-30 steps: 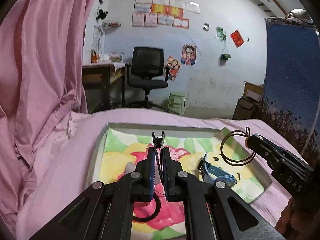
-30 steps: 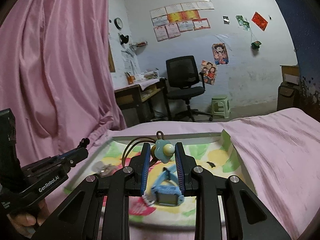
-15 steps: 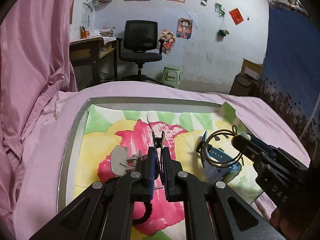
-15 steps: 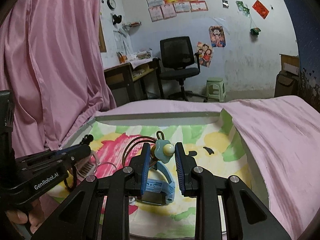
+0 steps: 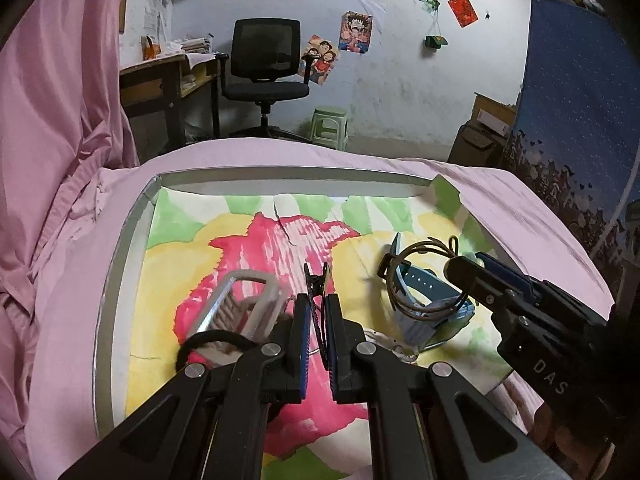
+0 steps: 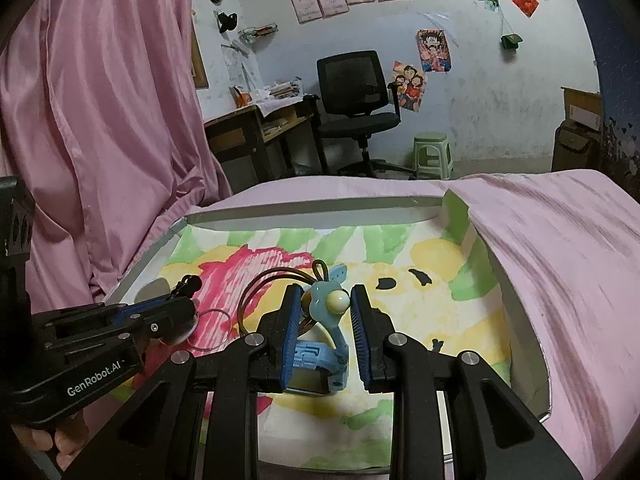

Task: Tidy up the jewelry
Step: 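Withdraw both tools from the tray toward the remaining rings and bracelet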

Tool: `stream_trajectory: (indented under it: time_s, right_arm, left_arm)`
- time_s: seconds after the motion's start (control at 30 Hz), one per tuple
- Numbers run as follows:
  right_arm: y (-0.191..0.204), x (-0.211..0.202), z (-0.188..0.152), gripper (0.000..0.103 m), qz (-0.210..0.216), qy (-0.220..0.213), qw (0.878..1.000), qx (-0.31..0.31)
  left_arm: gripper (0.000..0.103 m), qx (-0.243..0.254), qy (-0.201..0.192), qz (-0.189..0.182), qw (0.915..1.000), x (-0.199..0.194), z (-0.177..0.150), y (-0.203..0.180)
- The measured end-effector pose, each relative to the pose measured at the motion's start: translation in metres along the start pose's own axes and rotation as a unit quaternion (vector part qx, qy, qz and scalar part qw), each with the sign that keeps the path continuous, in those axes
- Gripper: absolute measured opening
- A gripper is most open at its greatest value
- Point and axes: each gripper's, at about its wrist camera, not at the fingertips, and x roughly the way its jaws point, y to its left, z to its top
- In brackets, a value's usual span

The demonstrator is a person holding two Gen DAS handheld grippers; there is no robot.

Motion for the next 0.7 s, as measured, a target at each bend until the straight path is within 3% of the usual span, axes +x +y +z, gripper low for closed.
stream_trajectory:
  time_s: [0.07,0.17,0.37,0.7]
  right_arm:
    - [-0.001,0.001,-0.001,0.024,0.001,0.003,1.000,0.002]
    - [-0.003,-0.001,-0.001,0.035,0.003,0.002,1.000,0.005]
    - [-0.005,-0.011,-0.003,0.047,0.006,-0.009,1.000,0.007]
    - [-0.004,-0.053,-0.005,0.081,0.013,-0.062,0.998,0.008]
  left_arm:
    - [0.008,-0.002,-0.006,0.000,1.0000,-0.003,-0.001,0.002]
    - [0.011,-0.010,-0.017,-0.004,0.9998,-0.009,-0.002,0.006]
    - [0.053,-0.024,-0.066,-0.007,0.9975,-0.034,-0.007,0.012]
    - [0.084,-0.048,-0.141,0.000,0.9888,-0.080,-0.022,0.026]
